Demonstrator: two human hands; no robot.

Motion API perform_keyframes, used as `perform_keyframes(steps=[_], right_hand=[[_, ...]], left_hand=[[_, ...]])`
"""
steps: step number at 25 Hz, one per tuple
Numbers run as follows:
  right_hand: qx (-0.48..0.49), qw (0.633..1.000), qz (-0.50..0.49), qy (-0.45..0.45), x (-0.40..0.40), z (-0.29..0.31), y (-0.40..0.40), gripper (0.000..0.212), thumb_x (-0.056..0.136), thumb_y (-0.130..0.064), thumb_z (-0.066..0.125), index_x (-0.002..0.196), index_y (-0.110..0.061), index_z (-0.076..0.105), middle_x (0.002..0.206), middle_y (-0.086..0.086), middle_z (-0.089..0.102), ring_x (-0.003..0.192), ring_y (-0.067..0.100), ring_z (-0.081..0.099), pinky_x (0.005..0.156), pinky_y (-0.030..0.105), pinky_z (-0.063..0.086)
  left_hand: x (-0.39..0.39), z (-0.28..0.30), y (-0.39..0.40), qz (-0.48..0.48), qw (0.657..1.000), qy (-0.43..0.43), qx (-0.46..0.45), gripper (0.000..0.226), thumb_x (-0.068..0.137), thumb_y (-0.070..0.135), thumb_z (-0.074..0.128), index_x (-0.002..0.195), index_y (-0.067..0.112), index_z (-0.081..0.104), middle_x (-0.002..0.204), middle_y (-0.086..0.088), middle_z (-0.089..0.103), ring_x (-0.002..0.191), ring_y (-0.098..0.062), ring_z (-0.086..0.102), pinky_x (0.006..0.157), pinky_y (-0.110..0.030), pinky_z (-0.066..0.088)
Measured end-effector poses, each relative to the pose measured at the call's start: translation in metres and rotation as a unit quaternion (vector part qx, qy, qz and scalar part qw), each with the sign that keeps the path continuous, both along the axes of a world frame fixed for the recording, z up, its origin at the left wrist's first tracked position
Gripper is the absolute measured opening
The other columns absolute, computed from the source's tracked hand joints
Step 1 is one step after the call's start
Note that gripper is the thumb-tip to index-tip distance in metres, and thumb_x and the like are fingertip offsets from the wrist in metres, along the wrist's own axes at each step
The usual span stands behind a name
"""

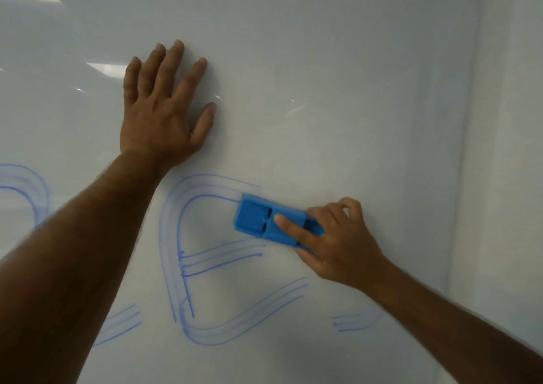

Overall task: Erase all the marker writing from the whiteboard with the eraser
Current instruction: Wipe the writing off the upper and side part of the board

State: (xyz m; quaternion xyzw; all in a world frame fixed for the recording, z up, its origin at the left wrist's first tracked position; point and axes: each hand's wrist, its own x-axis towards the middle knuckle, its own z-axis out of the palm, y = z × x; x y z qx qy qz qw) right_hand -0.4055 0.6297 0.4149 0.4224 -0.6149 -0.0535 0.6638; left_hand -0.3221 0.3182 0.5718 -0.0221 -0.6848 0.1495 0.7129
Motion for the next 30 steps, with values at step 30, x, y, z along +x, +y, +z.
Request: perform_keyframes(steps=[30], right_hand=[[-0.026, 0.999, -0.004, 0.037, -0.008, 0.06, 0.013, 0.067, 0.088, -0.04, 0.059, 0.153, -0.033, 0.043, 0.088, 0.011, 0.054, 0.072, 0.03, 0.049, 0.069, 0.043, 0.04]], left_hand=[[0.001, -0.003, 0.021, 0.004, 0.998, -0.017, 0.058, 0.061, 0.1, 0.051, 0.04, 0.153, 0.021, 0.036, 0.164, -0.013, 0.026, 0.152, -0.035, 0.02, 0.123, -0.053, 0.008]])
